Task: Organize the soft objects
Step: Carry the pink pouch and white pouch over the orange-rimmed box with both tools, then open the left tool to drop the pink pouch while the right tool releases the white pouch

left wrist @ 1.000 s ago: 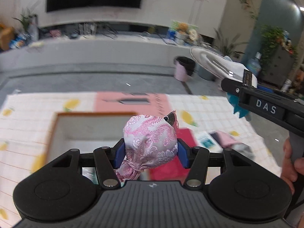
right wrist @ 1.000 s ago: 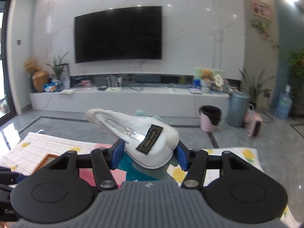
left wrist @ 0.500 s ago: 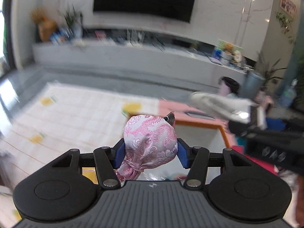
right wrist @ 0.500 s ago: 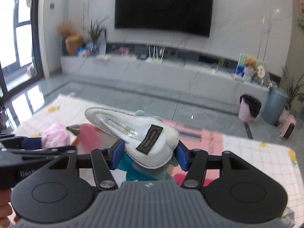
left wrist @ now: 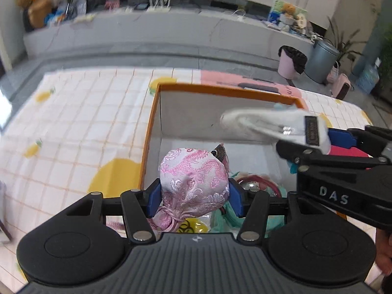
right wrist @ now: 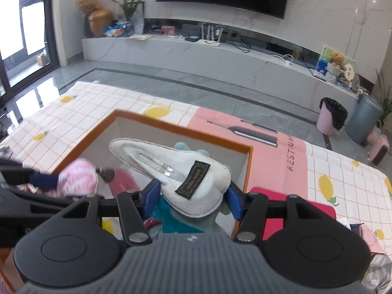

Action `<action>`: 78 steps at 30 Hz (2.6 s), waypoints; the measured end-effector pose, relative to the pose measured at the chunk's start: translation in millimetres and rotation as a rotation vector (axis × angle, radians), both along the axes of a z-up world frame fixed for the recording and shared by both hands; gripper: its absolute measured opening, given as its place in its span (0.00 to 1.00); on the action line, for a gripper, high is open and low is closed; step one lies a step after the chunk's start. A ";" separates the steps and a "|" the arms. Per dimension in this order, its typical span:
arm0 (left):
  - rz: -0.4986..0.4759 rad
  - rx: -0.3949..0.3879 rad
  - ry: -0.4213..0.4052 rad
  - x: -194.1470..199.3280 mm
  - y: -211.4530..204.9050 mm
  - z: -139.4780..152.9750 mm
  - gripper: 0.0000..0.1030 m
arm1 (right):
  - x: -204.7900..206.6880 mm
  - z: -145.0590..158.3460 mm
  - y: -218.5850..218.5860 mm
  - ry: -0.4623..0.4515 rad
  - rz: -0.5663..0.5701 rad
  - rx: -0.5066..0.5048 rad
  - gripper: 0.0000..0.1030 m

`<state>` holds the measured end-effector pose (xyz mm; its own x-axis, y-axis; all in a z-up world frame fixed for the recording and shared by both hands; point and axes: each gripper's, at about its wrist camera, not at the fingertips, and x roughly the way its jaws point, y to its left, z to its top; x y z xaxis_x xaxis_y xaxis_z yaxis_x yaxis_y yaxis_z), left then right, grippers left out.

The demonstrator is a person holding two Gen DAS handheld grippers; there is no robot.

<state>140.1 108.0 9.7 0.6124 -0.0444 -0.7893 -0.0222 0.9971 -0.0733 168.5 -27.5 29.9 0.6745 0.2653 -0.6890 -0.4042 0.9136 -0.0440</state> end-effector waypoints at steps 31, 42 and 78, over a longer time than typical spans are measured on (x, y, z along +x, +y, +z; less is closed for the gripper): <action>0.358 -0.735 0.051 4.5 37.4 -32.5 0.61 | -36.2 25.1 -45.4 -0.117 -0.041 0.112 0.56; 0.382 -0.607 0.083 18.9 32.9 -39.8 0.61 | -34.4 19.1 -42.8 -0.103 -0.039 0.090 0.56; 0.111 -0.164 -0.076 -11.1 14.4 33.8 0.83 | -39.4 -4.9 -9.5 0.022 0.156 0.003 0.57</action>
